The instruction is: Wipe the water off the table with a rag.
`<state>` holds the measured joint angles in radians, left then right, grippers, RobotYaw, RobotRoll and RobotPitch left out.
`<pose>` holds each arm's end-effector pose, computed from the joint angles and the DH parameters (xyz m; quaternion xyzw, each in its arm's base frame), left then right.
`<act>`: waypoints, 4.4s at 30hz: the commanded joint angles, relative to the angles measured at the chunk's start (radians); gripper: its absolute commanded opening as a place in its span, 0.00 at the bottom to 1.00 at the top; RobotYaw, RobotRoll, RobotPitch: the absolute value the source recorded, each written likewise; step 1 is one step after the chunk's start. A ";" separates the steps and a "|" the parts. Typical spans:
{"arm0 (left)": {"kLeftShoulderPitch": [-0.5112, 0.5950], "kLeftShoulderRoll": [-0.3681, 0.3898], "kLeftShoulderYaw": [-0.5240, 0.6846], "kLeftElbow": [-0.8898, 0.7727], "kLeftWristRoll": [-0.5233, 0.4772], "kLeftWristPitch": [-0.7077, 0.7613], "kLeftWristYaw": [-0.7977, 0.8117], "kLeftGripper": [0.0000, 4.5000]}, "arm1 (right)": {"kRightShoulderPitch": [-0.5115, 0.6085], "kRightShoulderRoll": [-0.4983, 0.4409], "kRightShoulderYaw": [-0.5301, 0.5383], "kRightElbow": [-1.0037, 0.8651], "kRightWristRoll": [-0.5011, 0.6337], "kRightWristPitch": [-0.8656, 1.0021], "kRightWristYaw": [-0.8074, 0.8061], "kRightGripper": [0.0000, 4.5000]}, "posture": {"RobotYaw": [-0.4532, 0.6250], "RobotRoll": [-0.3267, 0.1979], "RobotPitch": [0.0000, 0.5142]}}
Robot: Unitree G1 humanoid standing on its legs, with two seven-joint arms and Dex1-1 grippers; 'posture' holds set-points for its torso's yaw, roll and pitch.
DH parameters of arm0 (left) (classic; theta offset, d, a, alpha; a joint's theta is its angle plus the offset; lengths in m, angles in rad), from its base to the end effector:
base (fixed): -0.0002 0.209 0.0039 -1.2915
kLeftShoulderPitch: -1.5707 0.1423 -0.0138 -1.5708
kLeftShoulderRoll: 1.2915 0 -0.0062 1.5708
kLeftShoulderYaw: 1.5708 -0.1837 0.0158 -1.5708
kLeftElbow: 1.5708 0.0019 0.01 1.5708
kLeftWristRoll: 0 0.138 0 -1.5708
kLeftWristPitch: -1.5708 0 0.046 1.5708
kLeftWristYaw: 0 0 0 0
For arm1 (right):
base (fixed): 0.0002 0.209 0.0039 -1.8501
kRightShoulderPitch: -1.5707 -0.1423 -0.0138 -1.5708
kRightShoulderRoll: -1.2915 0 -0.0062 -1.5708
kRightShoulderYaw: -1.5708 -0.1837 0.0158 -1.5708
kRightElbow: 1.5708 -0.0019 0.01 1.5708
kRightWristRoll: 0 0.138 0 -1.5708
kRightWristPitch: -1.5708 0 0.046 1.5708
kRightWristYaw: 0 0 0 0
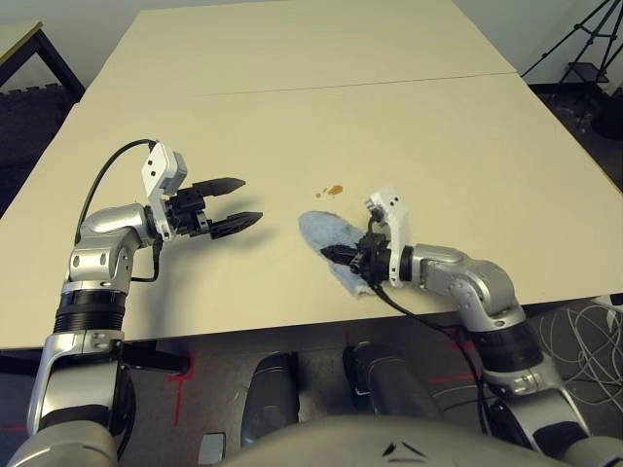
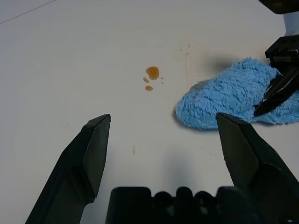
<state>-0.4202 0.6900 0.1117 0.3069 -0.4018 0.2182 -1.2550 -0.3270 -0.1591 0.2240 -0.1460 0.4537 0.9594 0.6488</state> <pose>0.2692 0.2970 0.1443 0.0787 0.0616 -0.4955 0.8629 0.2388 -0.1055 0.0919 0.1160 0.2562 0.5184 0.8076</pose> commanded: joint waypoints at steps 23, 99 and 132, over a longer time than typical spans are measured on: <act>-0.023 -0.023 -0.016 0.016 0.009 -0.008 0.007 1.00 | -0.101 -0.464 -0.363 0.361 0.015 -0.175 0.051 0.00 | 0.25 0.62 0.28; 0.007 -0.030 -0.037 0.008 0.008 0.004 -0.019 1.00 | -0.504 -0.478 -0.469 0.707 0.004 -0.163 0.218 0.00 | 0.24 0.62 0.26; -0.043 -0.031 -0.010 0.062 0.030 -0.060 0.049 1.00 | -0.466 -0.573 -0.357 1.073 -0.313 -0.806 0.143 0.98 | 0.25 0.62 0.23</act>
<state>-0.4581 0.6567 0.0843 0.3439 -0.3877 0.1768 -1.2257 -0.7864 -0.7069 -0.1032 0.9358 0.1349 0.1856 0.7870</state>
